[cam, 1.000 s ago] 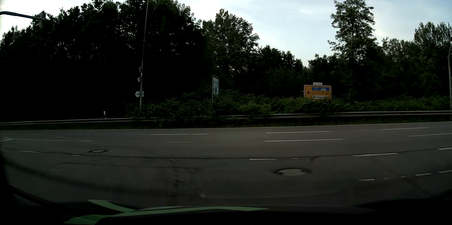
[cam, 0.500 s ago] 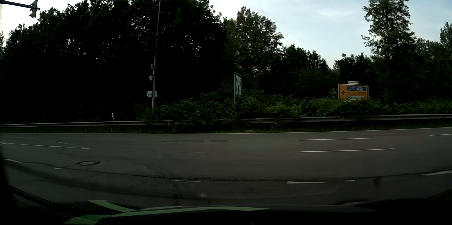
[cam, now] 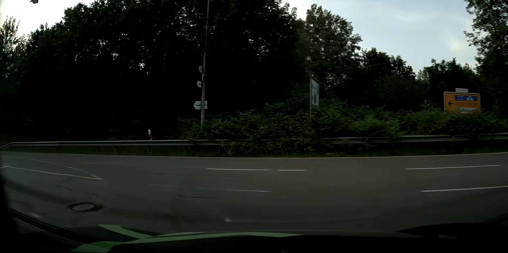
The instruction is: Follow the waypoints while adhering to traffic rules and regulations
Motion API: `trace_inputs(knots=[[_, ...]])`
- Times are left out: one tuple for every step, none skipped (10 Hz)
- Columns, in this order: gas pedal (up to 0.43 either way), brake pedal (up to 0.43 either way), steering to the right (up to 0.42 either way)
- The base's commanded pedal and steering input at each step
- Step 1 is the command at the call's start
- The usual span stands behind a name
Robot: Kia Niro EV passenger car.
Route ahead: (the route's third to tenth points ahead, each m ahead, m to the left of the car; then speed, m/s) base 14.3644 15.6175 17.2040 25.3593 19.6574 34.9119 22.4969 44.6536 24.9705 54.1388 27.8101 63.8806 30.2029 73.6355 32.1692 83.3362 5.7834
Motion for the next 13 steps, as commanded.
trace_inputs(knots=[[0.189, 0.000, -0.272], [0.189, 0.000, -0.283], [0.189, 0.000, -0.292], [0.177, 0.000, -0.303], [0.177, 0.000, -0.310], [0.189, 0.000, -0.315], [0.189, 0.000, -0.319], [0.189, 0.000, -0.320], [0.189, 0.000, -0.320], [0.189, 0.000, -0.320], [0.189, 0.000, -0.321], [0.189, 0.000, -0.324], [0.189, 0.000, -0.324]])
